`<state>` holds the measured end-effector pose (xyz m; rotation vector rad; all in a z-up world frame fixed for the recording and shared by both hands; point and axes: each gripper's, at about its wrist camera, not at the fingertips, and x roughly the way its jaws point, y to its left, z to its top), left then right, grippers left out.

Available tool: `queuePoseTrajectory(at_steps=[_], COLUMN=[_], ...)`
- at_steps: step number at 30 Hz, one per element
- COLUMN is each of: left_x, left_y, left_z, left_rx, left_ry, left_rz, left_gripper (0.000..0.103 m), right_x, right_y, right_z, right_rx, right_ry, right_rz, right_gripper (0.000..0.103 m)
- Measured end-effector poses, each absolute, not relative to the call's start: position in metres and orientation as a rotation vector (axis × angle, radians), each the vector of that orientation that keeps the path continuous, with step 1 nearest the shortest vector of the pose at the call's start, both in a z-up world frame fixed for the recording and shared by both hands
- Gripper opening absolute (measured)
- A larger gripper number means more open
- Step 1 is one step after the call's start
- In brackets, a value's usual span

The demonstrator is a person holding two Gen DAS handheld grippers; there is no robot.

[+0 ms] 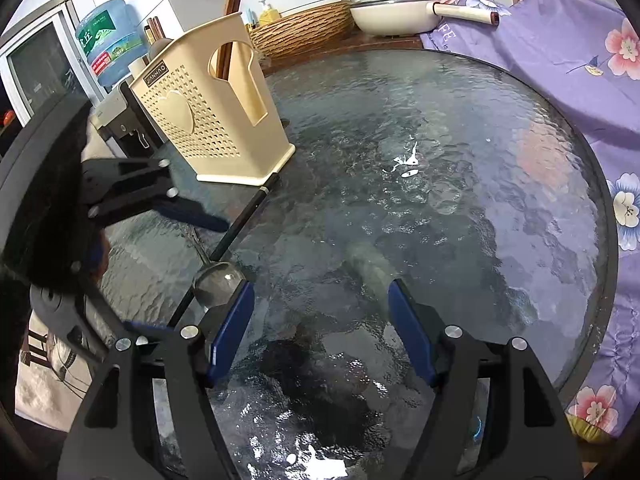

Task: Organize utensils
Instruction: 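Grasp a metal spoon with the left tool while the right tool grasps a black chopstick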

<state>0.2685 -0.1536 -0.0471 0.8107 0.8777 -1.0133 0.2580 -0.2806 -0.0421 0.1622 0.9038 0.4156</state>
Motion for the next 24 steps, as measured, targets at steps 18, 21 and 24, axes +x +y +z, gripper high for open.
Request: queuePoseTrajectory(at_steps=[18, 21, 24], left_x=[0.275, 0.273, 0.274], left_y=[-0.162, -0.165, -0.167], left_z=[-0.051, -0.05, -0.049], left_rx=[0.831, 0.855, 0.854], left_ry=[0.967, 0.971, 0.976], left_rz=[-1.232, -1.253, -1.251], left_gripper=[0.06, 0.049, 0.042], right_x=[0.264, 0.264, 0.262], right_y=[-0.304, -0.305, -0.306], right_z=[-0.042, -0.042, -0.041], right_rx=[0.192, 0.2, 0.197], right_ry=[0.889, 0.893, 0.891], right_rz=[0.362, 0.36, 0.358], right_gripper=[0.07, 0.07, 0.07])
